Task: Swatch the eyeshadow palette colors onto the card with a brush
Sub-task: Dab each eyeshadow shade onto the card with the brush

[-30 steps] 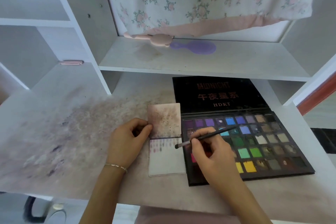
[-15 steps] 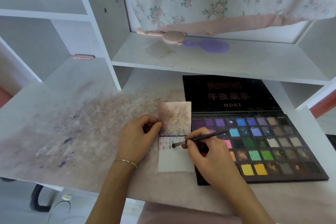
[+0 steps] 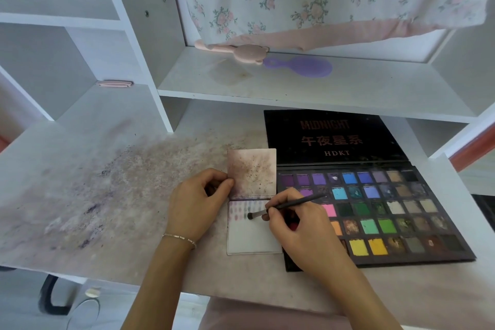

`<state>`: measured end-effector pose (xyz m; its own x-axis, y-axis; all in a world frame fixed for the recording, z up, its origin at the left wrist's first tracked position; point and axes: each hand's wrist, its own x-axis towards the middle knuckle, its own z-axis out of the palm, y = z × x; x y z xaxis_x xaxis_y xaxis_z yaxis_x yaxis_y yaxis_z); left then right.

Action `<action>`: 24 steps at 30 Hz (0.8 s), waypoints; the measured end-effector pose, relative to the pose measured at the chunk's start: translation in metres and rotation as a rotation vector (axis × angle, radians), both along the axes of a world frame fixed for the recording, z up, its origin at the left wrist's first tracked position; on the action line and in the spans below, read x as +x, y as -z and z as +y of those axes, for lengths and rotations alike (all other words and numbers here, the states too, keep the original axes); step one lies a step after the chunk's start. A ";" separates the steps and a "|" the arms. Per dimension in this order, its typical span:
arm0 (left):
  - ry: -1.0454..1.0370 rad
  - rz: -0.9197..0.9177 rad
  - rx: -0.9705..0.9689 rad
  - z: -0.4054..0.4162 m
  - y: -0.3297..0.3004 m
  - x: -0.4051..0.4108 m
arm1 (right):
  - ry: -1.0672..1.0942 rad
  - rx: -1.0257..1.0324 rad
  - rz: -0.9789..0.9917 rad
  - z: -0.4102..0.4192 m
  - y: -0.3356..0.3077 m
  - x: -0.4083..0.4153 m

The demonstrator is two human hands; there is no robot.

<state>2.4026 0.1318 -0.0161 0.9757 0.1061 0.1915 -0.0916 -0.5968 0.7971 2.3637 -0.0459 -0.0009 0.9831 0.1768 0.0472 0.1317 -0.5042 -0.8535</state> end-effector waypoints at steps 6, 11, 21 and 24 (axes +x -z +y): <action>0.006 -0.001 0.010 0.000 0.000 0.000 | 0.001 0.005 0.001 0.000 0.001 0.001; -0.003 0.006 0.016 -0.001 0.000 0.000 | -0.002 -0.001 -0.010 0.000 0.001 0.001; -0.004 0.009 0.021 -0.001 -0.001 0.000 | -0.001 0.004 -0.008 -0.001 0.002 0.001; -0.008 0.014 0.017 -0.001 -0.001 0.000 | 0.001 0.007 -0.011 0.000 0.002 0.000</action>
